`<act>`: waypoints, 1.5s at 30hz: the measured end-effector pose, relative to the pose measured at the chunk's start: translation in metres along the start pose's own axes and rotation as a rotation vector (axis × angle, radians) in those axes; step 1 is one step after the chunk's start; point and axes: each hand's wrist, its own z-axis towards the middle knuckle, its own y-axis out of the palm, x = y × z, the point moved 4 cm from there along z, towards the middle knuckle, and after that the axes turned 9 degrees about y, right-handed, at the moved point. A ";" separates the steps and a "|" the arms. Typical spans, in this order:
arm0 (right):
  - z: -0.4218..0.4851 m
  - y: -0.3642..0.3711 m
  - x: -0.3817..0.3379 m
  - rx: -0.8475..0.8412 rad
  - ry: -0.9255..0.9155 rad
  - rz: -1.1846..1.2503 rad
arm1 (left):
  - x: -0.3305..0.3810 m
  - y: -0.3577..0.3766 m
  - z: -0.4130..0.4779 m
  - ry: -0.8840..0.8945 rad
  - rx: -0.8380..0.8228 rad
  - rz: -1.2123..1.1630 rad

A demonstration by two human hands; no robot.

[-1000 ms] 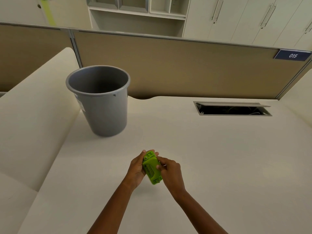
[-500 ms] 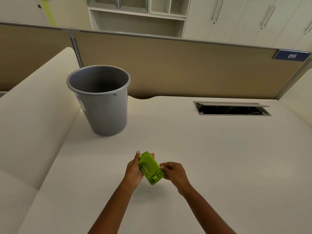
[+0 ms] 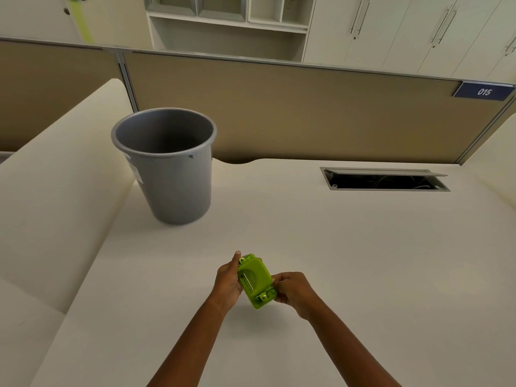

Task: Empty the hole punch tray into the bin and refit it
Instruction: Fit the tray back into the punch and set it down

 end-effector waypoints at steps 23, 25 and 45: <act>0.003 -0.009 -0.020 0.012 -0.088 0.280 | -0.014 0.020 -0.023 -0.046 -0.245 0.352; 0.004 -0.008 -0.018 0.017 -0.098 0.270 | -0.016 0.018 -0.023 -0.030 -0.211 0.405; 0.039 -0.038 -0.019 0.390 -0.107 0.080 | -0.009 0.007 -0.019 0.441 -0.075 1.400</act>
